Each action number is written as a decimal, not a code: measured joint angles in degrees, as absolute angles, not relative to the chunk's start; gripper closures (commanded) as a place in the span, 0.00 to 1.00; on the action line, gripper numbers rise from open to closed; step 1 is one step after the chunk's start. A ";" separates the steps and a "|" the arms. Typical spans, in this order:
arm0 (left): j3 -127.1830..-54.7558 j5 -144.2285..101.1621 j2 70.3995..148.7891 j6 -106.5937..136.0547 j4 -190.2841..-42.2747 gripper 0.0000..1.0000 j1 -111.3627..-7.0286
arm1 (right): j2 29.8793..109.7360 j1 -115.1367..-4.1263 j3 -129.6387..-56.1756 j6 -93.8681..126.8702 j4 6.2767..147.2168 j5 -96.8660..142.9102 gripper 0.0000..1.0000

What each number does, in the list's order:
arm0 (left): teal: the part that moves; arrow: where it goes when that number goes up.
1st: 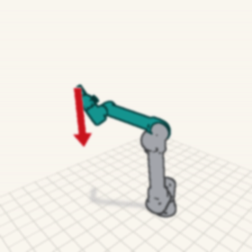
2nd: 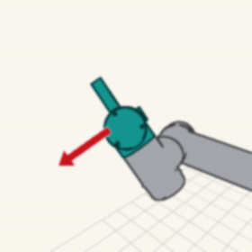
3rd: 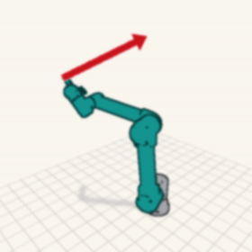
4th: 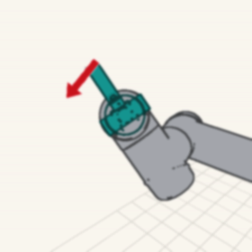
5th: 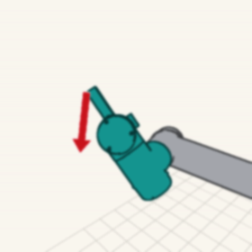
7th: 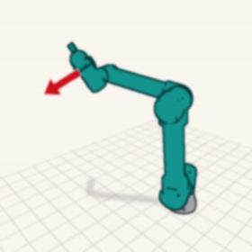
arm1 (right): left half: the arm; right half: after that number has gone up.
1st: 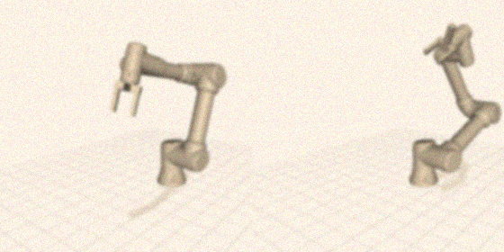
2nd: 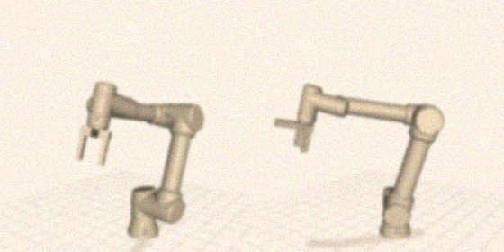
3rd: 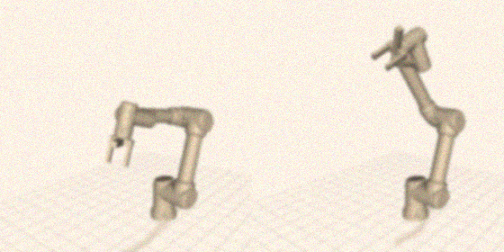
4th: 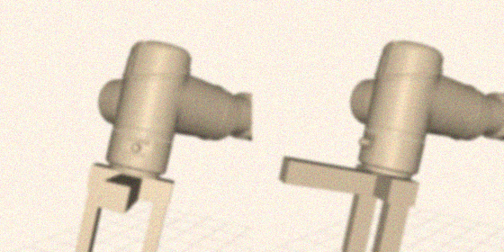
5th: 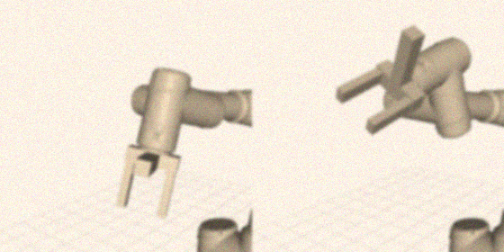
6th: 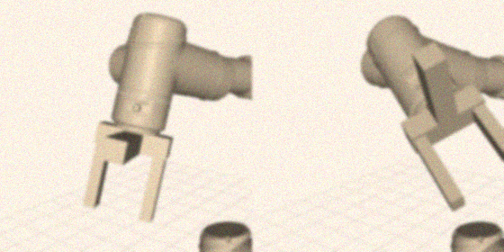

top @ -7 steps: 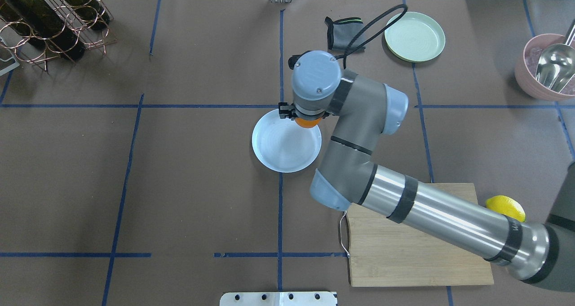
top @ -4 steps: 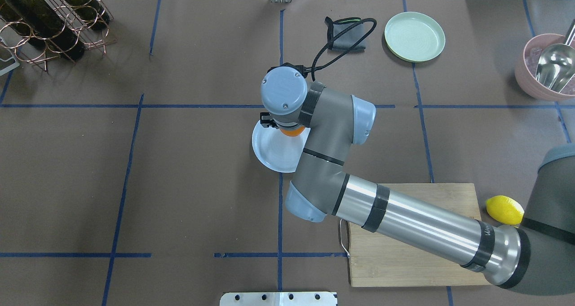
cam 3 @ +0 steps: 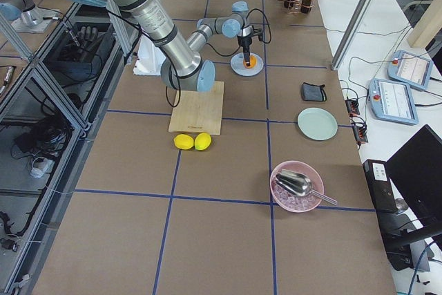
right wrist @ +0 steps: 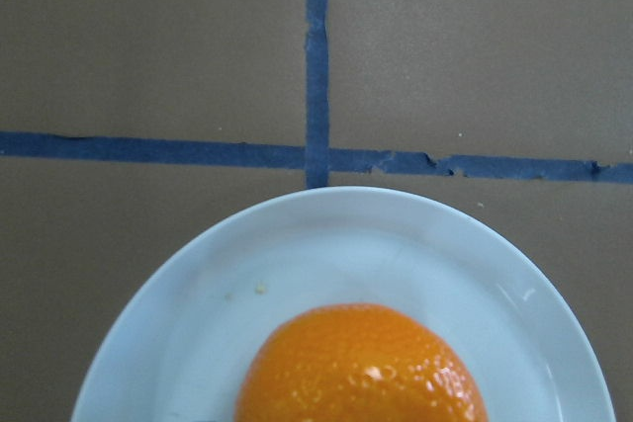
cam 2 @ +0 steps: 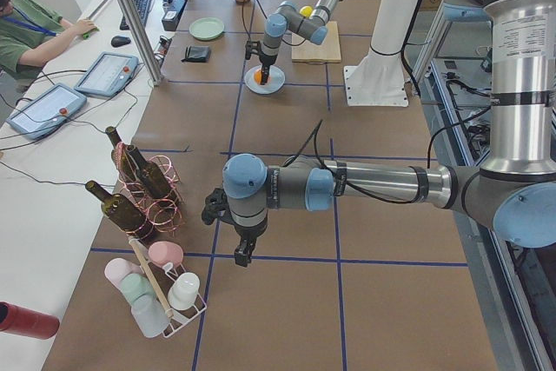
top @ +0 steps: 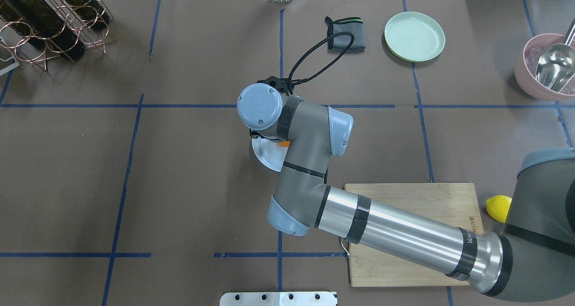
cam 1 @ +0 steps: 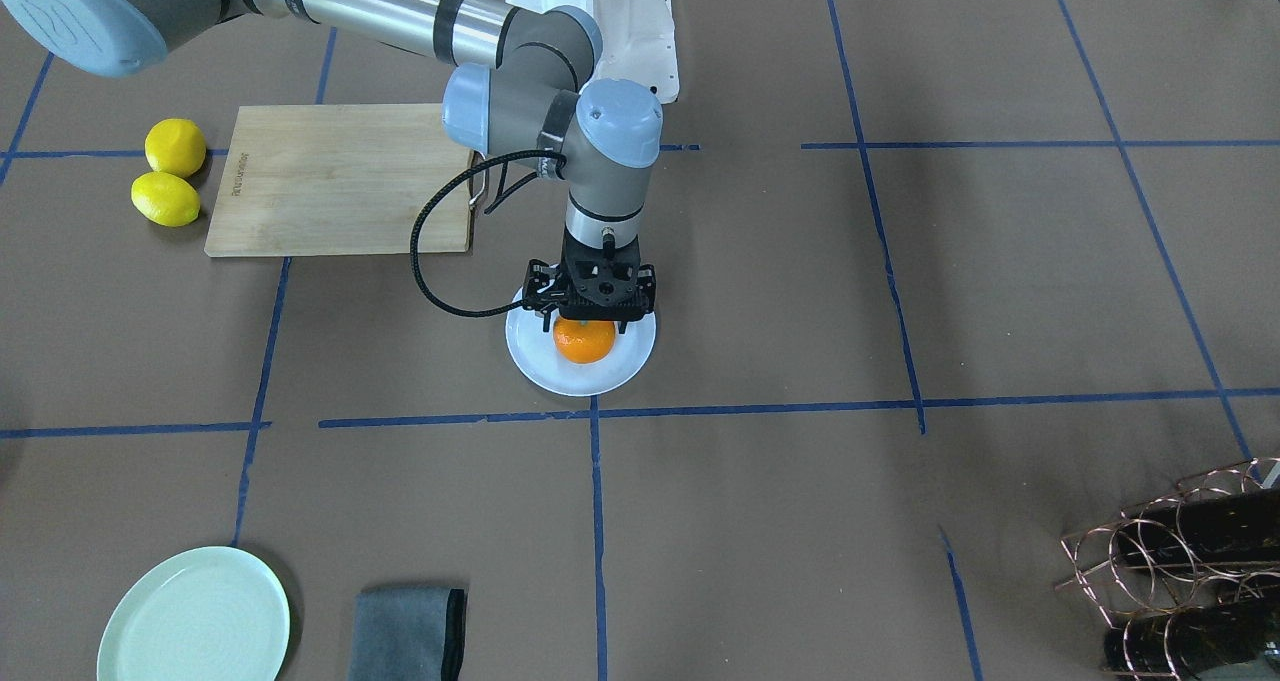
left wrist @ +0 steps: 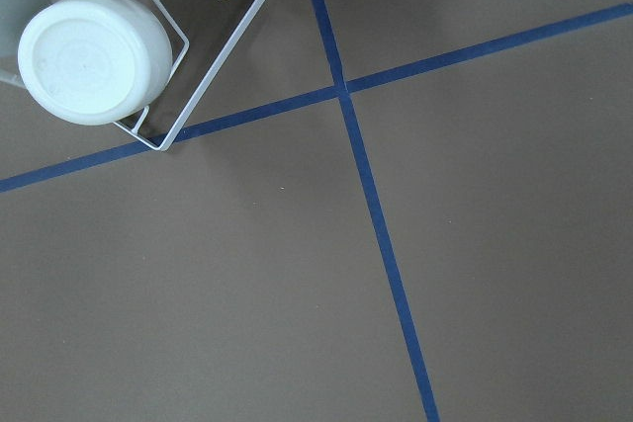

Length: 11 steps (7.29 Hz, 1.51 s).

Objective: Pick orange to plate

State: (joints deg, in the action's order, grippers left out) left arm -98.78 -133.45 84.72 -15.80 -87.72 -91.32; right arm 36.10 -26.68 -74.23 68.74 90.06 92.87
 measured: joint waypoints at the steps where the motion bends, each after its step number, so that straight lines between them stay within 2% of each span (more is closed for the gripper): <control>1: -98.77 -133.41 84.75 -15.78 -87.76 0.00 -91.32 | 36.09 -27.22 -75.46 68.38 90.15 93.16 0.00; 3: -98.68 -133.02 84.78 -15.92 -87.90 0.00 -91.33 | 36.70 -32.44 -79.60 64.85 91.22 98.53 0.00; 5: -98.71 -133.03 84.74 -16.07 -87.85 0.00 -91.45 | 41.98 -42.15 -86.95 52.64 94.09 108.42 0.00; 7: -98.69 -133.34 84.70 -15.83 -87.66 0.00 -91.45 | 54.98 -56.02 -95.39 29.11 96.14 117.99 0.00; 9: -98.78 -133.52 84.30 -15.80 -87.56 0.00 -91.48 | 67.89 -70.71 -97.36 3.89 96.59 124.91 0.00; 11: -98.91 -134.96 83.60 -15.82 -87.54 0.00 -91.49 | 81.86 -79.50 -97.82 -5.23 94.12 126.43 0.00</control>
